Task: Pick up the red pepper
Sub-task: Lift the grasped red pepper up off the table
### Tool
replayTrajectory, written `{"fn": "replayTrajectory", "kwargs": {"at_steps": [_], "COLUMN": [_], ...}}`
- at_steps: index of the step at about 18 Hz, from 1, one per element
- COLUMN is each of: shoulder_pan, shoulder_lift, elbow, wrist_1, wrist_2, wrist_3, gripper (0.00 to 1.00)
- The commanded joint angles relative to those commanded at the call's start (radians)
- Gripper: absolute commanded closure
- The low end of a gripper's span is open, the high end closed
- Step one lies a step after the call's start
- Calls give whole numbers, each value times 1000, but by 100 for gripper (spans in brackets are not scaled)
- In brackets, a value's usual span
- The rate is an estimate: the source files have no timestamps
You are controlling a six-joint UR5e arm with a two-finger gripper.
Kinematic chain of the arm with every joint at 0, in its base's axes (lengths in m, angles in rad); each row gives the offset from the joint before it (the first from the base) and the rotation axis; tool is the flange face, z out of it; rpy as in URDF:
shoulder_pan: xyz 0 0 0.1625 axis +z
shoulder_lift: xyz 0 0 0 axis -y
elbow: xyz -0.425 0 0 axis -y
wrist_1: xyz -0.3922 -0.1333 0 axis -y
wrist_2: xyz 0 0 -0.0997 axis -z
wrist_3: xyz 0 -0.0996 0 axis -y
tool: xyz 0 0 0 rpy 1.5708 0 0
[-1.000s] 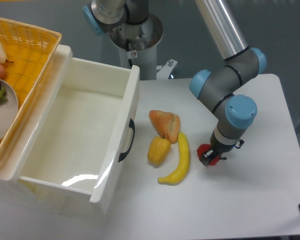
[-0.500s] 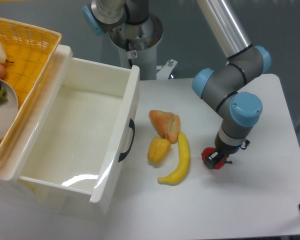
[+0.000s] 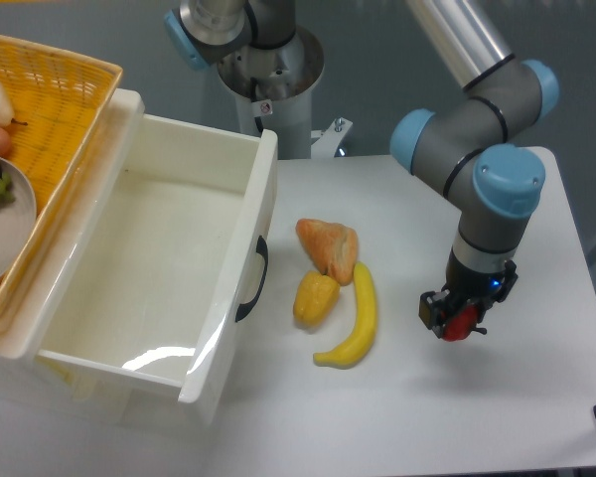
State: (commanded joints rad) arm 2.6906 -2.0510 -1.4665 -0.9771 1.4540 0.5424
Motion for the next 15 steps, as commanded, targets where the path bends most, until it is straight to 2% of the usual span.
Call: {"fn": "replayTrajectory", "kwargs": {"at_steps": [6,10,13,15], "shoulder_pan": [0,2,8,11], "shoulder_lift": [20,22,17,12], "elbow": [-2,-8,5,11], "wrist_1": [-9,-43,-93,-100], "wrist_2": [44,83,115,131], "wrist_3": [347,591,723,761], "gripper": [77,77,76,76]}}
